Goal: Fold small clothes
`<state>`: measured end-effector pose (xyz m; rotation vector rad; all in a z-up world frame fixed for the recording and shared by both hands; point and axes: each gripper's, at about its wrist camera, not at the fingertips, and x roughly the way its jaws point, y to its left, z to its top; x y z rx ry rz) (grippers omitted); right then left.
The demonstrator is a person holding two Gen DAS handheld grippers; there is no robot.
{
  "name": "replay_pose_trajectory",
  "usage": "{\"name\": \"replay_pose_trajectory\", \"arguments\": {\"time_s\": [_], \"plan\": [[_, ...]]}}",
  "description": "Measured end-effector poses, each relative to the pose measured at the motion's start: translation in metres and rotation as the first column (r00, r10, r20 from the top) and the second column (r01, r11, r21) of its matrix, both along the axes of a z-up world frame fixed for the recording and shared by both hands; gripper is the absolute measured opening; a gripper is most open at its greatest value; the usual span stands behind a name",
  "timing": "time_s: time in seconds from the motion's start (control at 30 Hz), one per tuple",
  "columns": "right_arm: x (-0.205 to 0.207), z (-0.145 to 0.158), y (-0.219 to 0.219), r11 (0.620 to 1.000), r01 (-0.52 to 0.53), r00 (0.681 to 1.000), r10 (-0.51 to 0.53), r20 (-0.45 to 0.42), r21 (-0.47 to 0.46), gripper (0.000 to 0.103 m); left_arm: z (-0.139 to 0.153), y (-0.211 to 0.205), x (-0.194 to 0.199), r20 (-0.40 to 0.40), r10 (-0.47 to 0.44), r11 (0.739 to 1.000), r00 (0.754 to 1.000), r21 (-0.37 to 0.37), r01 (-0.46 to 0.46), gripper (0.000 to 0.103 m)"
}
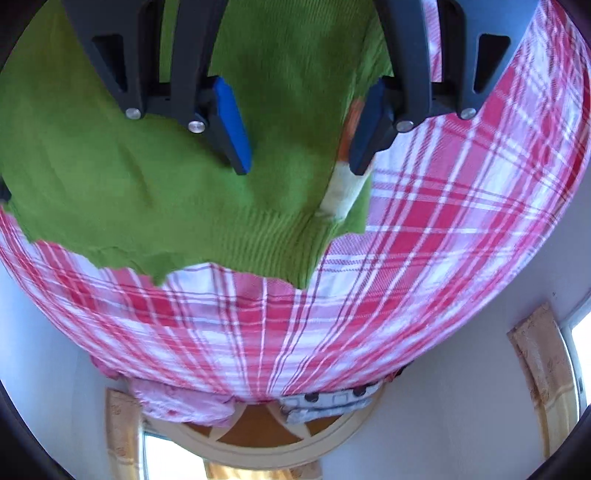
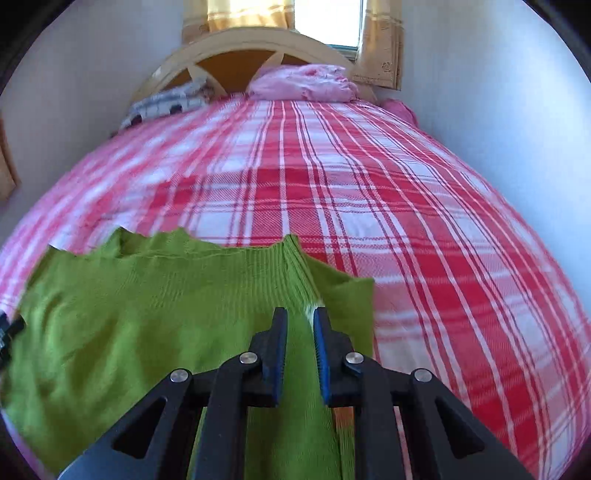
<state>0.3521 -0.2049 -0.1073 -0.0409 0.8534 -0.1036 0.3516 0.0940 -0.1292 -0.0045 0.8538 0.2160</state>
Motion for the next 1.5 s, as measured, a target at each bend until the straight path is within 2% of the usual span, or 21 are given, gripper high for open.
{"name": "replay_pose_trajectory", "arguments": {"time_s": [0.03,0.07,0.17,0.2,0.3,0.4,0.5,0.63,0.7,0.77,0.83,1.1,1.13,1.2,1.37,1.43,1.47,1.5], "plan": [[0.007,-0.009,-0.005,1.0,0.027,0.999,-0.027,-0.031,0.006,0.015,-0.003,0.001,0.004,-0.005,0.004,1.0,1.0,-0.002,-0.004,0.059],[0.01,-0.015,-0.012,0.999,0.045,0.998,-0.044,-0.041,0.028,0.015,-0.006,0.002,0.006,-0.005,0.007,1.0,1.0,0.001,-0.006,0.065],[0.011,-0.017,-0.024,0.994,0.072,0.997,-0.071,-0.018,0.087,0.015,-0.009,0.004,0.009,0.011,0.023,0.999,1.0,0.033,-0.023,0.081],[0.01,-0.018,-0.024,0.994,0.07,0.998,-0.07,-0.009,0.088,0.016,-0.008,0.006,0.009,0.008,0.03,0.999,1.0,0.017,-0.03,0.083],[0.006,-0.018,-0.022,0.995,0.061,0.998,-0.063,0.012,0.08,0.018,-0.003,0.016,0.001,0.007,0.031,0.999,0.999,-0.033,-0.031,0.083],[0.004,-0.017,-0.03,0.989,0.055,0.998,-0.058,0.019,0.138,0.019,0.012,0.032,-0.033,0.072,0.086,0.996,0.994,-0.033,-0.084,0.083],[0.004,-0.018,-0.038,0.978,0.05,0.998,-0.057,0.028,0.202,0.019,0.017,0.059,-0.072,0.109,0.168,0.977,0.98,-0.151,-0.151,0.083],[0.003,-0.018,-0.031,0.985,0.051,0.998,-0.057,0.031,0.168,0.019,0.005,0.074,-0.11,0.092,0.258,0.942,0.962,-0.245,-0.229,0.081],[0.004,-0.018,-0.028,0.988,0.051,0.998,-0.056,0.033,0.146,0.019,-0.004,0.066,-0.114,0.063,0.244,0.946,0.968,-0.236,-0.223,0.072],[0.004,-0.018,-0.028,0.988,0.052,0.998,-0.057,0.033,0.145,0.019,-0.011,0.052,-0.11,0.028,0.206,0.954,0.978,-0.229,-0.194,0.072],[0.004,-0.018,-0.028,0.988,0.052,0.998,-0.058,0.034,0.148,0.019,-0.016,0.044,-0.11,0.004,0.184,0.947,0.983,-0.27,-0.176,0.072],[0.003,-0.018,-0.029,0.988,0.053,0.998,-0.059,0.035,0.143,0.02,-0.017,0.01,-0.105,-0.005,0.161,0.968,0.987,-0.197,-0.158,0.076],[0.003,-0.018,-0.029,0.988,0.053,0.998,-0.059,0.035,0.143,0.02,-0.017,0.009,-0.104,0.001,0.161,0.967,0.987,-0.2,-0.158,0.076],[0.003,-0.018,-0.028,0.989,0.053,0.998,-0.059,0.034,0.141,0.02,-0.016,0.008,-0.103,0.01,0.146,0.968,0.989,-0.208,-0.14,0.06],[0.004,-0.018,-0.028,0.989,0.056,0.998,-0.061,0.034,0.135,0.021,-0.014,0.007,-0.1,0.013,0.156,0.966,0.988,-0.209,-0.15,0.052],[0.004,-0.018,-0.028,0.991,0.061,0.997,-0.065,0.033,0.123,0.022,-0.013,0.006,-0.1,0.021,0.157,0.968,0.987,-0.201,-0.15,0.043],[0.004,-0.018,-0.027,0.991,0.065,0.997,-0.07,0.032,0.114,0.024,-0.011,0.004,-0.099,0.028,0.15,0.971,0.988,-0.194,-0.142,0.033],[0.004,-0.017,-0.026,0.992,0.075,0.996,-0.078,0.03,0.097,0.028,-0.01,0.004,-0.099,0.031,0.146,0.972,0.989,-0.19,-0.138,0.026]]}}
